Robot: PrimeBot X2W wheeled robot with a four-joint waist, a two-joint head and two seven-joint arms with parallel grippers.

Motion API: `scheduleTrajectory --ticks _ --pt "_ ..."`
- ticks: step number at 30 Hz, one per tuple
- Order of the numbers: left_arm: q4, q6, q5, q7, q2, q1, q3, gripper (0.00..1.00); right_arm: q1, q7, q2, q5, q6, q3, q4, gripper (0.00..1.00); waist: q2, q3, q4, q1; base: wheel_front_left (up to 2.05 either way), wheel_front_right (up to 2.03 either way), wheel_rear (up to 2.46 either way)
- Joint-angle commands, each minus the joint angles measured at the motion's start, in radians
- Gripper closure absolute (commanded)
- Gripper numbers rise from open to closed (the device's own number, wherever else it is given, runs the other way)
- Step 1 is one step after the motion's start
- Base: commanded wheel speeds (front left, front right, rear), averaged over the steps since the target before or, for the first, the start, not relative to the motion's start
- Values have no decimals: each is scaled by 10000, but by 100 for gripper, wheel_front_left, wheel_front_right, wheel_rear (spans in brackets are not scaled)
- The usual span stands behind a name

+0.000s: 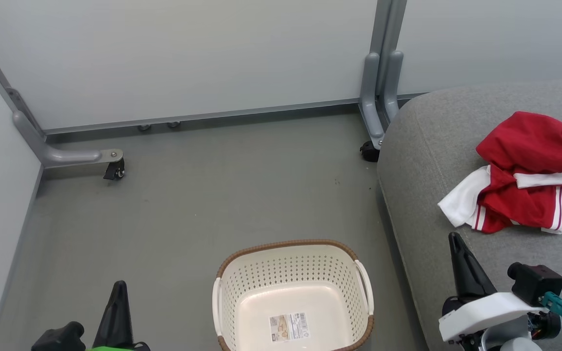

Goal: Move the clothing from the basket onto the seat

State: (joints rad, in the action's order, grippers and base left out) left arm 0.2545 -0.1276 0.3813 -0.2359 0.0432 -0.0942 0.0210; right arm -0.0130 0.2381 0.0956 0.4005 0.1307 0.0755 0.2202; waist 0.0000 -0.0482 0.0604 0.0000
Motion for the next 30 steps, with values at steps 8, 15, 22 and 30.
scheduleTrajectory --ticks 8,15,22,30 --pt "-160 -6 1602 420 37 437 140 100 367 -446 -30 1590 0 -280 -105 100 0 36 -43 0 0 0 0" --pt "-159 -9 2680 727 46 610 222 100 460 -755 -70 2652 0 -445 -74 100 0 66 -78 0 0 0 0" --pt "-158 -12 3687 1016 54 768 295 100 557 -1044 -107 3635 0 -595 -45 100 0 96 -114 0 0 0 0" --pt "-157 -16 4702 1302 63 929 365 100 636 -1331 -144 4629 1 -750 -14 100 0 129 -153 0 0 0 0"
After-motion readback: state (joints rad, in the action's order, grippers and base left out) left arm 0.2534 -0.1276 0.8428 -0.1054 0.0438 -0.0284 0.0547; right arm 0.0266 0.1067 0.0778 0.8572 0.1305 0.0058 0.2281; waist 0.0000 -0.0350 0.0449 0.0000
